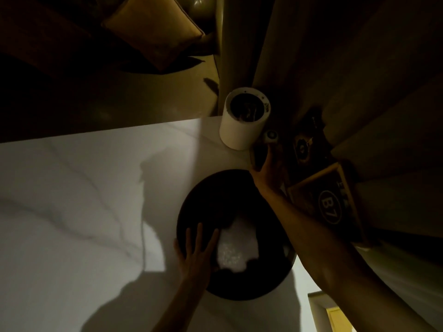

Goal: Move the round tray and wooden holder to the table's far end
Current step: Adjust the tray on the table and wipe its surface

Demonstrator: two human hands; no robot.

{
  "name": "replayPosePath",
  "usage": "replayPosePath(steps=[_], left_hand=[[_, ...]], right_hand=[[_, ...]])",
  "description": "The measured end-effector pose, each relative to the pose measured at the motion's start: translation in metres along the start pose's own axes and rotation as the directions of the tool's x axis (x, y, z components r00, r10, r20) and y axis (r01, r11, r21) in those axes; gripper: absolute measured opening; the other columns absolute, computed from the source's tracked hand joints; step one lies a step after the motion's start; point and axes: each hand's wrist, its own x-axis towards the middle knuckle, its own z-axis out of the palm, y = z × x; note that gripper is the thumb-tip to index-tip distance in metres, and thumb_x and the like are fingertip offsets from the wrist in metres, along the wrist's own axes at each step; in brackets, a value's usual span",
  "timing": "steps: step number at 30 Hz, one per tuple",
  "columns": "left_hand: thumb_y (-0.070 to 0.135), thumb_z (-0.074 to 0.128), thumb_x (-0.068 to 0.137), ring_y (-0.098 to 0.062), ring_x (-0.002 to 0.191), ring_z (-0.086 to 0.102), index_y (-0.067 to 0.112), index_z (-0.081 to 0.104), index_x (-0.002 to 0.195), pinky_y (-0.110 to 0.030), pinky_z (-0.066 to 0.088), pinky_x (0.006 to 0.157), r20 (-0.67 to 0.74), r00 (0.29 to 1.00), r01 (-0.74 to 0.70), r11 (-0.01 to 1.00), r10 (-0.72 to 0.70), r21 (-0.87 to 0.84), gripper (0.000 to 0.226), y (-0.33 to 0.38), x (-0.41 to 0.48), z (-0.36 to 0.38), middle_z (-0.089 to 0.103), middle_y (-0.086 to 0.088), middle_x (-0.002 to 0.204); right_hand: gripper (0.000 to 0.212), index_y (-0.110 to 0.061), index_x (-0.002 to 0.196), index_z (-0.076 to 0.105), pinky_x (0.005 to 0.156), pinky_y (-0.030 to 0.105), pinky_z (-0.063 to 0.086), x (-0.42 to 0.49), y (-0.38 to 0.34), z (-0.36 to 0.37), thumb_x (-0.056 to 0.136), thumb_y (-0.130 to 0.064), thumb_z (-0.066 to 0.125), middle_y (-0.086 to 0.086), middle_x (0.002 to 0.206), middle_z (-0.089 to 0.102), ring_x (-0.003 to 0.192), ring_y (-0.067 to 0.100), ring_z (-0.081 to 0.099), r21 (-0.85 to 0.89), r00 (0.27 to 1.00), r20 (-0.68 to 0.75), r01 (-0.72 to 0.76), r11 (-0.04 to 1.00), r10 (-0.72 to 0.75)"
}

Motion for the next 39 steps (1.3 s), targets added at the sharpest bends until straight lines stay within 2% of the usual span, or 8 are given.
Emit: replayPosePath(steps=[5,10,12,17,21,29,34,39], left_hand=[[0.062,0.064,0.070,-0.032,0.137,-0.028,0.049,-0.027,0.134,-0.063,-0.018,0.107,0.018,1.000,0.004,1.000,-0.004,-0.008,0.113,-0.002,0.002,0.010,-0.026,-0.001,0.152],[0.056,0.079,0.056,-0.041,0.143,0.011,0.040,0.019,0.147,-0.063,-0.006,0.109,-0.007,1.000,-0.020,0.998,0.020,-0.055,0.110,0.001,-0.007,0.003,0.016,-0.012,0.158],[0.046,0.074,0.068,-0.037,0.145,-0.002,0.038,0.011,0.148,-0.062,-0.009,0.111,-0.043,0.999,0.001,0.995,-0.005,-0.103,0.102,0.003,-0.013,0.004,0.009,-0.009,0.160],[0.025,0.063,0.087,-0.032,0.142,-0.023,0.033,-0.009,0.148,-0.062,0.005,0.113,-0.064,0.975,0.147,0.838,-0.211,-0.526,0.095,0.004,-0.042,0.017,-0.016,-0.015,0.159],[0.015,0.069,0.083,-0.042,0.145,-0.008,0.018,-0.007,0.147,-0.061,0.009,0.116,-0.082,0.960,0.153,0.749,-0.268,-0.644,0.100,-0.001,-0.043,0.024,-0.006,-0.029,0.157],[0.017,0.079,0.073,-0.047,0.143,0.001,-0.001,0.006,0.148,-0.057,0.017,0.115,-0.034,0.975,0.153,0.771,-0.220,-0.619,0.106,-0.009,-0.048,0.021,0.005,-0.033,0.154],[0.034,0.079,0.071,-0.047,0.141,0.015,0.000,0.008,0.148,-0.053,0.029,0.111,-0.055,0.995,0.047,0.873,-0.084,-0.486,0.110,-0.017,-0.059,-0.008,0.014,-0.033,0.151],[0.047,0.051,0.090,-0.031,0.117,0.057,0.026,0.000,0.151,-0.039,0.045,0.098,0.075,0.994,0.089,0.991,-0.082,-0.098,0.082,-0.026,-0.081,-0.054,0.059,-0.012,0.129]], right_hand=[[0.096,-0.023,0.158,0.007,0.118,0.054,0.019,0.000,0.003,0.001,0.086,-0.043,0.067,0.011,0.165,0.007,0.151,0.034,0.008,-0.001,0.999,0.030,-0.022,1.000,0.022],[0.104,-0.019,0.158,0.004,0.121,0.051,0.015,-0.016,-0.010,-0.021,0.084,-0.051,0.068,0.013,0.166,0.001,0.152,0.033,0.002,0.031,0.997,0.079,0.021,0.999,-0.024],[0.096,-0.016,0.158,0.014,0.120,0.048,0.021,-0.050,-0.007,-0.037,0.085,-0.053,0.066,0.014,0.164,0.013,0.151,0.032,0.014,0.036,0.995,0.092,0.043,0.998,-0.046],[0.041,-0.002,0.119,0.062,0.092,0.044,0.051,-0.195,0.069,-0.054,0.093,-0.033,0.063,0.022,0.116,0.066,0.107,0.040,0.064,0.098,0.962,-0.141,-0.220,0.971,0.232],[0.042,-0.009,0.118,0.051,0.091,0.044,0.051,-0.250,0.101,-0.044,0.087,-0.031,0.071,0.015,0.116,0.058,0.107,0.034,0.060,0.337,0.783,0.117,-0.610,0.717,0.611],[0.029,-0.018,0.106,0.043,0.061,0.026,0.042,-0.263,0.101,-0.044,0.092,0.006,0.047,0.004,0.092,0.059,0.087,0.033,0.059,0.387,0.799,0.091,-0.578,0.718,0.594],[0.024,-0.021,0.117,0.043,0.070,0.028,0.043,-0.266,0.090,-0.050,0.096,-0.010,0.045,0.013,0.117,0.059,0.088,0.025,0.057,0.181,0.818,0.158,-0.575,0.798,0.553],[0.075,-0.029,0.148,0.022,0.098,0.048,0.048,-0.276,0.066,-0.070,0.087,-0.019,0.063,0.013,0.150,0.018,0.129,0.039,0.039,-0.388,0.804,0.356,-0.337,0.858,0.477]])
